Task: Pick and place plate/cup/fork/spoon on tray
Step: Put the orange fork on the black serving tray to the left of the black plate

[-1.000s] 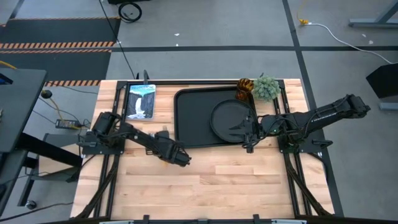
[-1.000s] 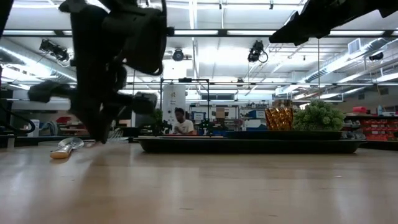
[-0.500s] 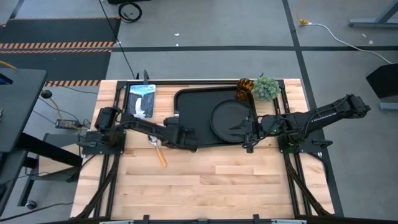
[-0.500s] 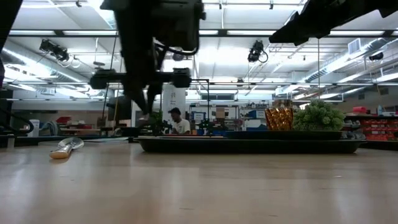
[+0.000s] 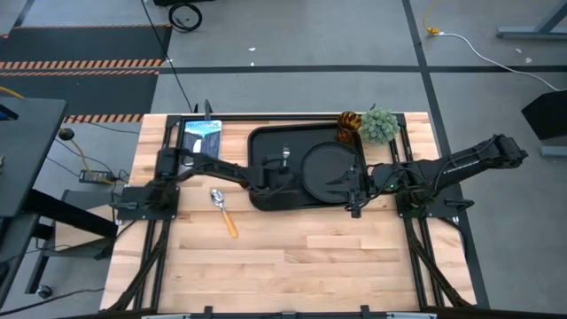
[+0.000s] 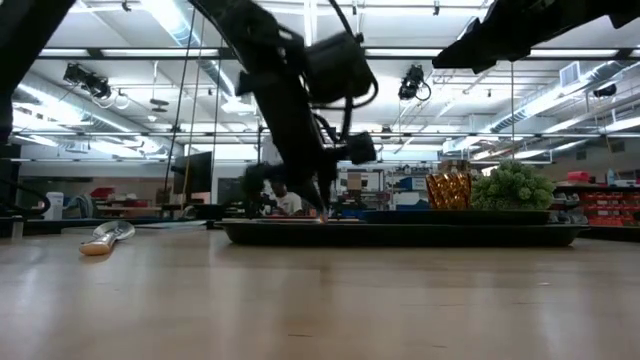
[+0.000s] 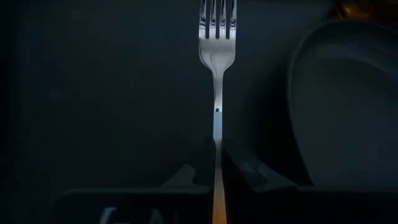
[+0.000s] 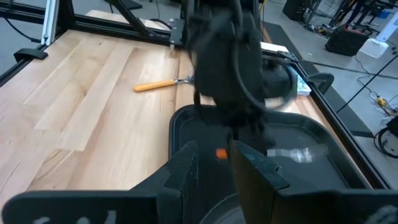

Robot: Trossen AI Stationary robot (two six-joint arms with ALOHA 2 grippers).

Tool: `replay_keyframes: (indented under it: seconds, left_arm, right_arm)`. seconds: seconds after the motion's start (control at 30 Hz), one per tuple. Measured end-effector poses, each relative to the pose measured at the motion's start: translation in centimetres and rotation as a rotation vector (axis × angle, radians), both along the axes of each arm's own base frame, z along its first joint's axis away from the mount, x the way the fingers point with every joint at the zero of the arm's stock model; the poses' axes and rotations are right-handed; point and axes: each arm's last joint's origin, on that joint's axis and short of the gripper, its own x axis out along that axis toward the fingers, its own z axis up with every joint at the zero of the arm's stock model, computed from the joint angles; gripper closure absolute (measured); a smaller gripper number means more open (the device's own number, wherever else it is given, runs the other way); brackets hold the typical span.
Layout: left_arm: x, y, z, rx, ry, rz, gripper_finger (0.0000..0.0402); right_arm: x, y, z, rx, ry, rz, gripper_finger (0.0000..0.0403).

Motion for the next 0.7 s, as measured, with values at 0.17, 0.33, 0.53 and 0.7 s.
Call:
replay_keyframes:
  seconds: [0.17,0.33,0.53,0.7]
  left_arm:
    - [0.8,0.5,-2.0,-0.021,-0.011,0.001,0.0383]
    - [0.9,0.6,-2.3,-0.026,-0.006,0.003,0.0376]
    - [0.8,0.6,-2.4,-0.026,0.0,0.004,0.0339]
    - [0.7,0.6,-2.3,-0.011,0.018,0.001,0.0305]
  right_arm:
    - [0.0,0.0,-0.1,0.005,0.006,0.007,0.0298]
    - [0.0,0.0,0.0,0.007,0.004,0.008,0.0298]
    - [0.0,0.0,0.0,0.012,0.002,0.007,0.0298]
    - [0.0,0.0,0.0,0.011,0.002,0.007,0.0298]
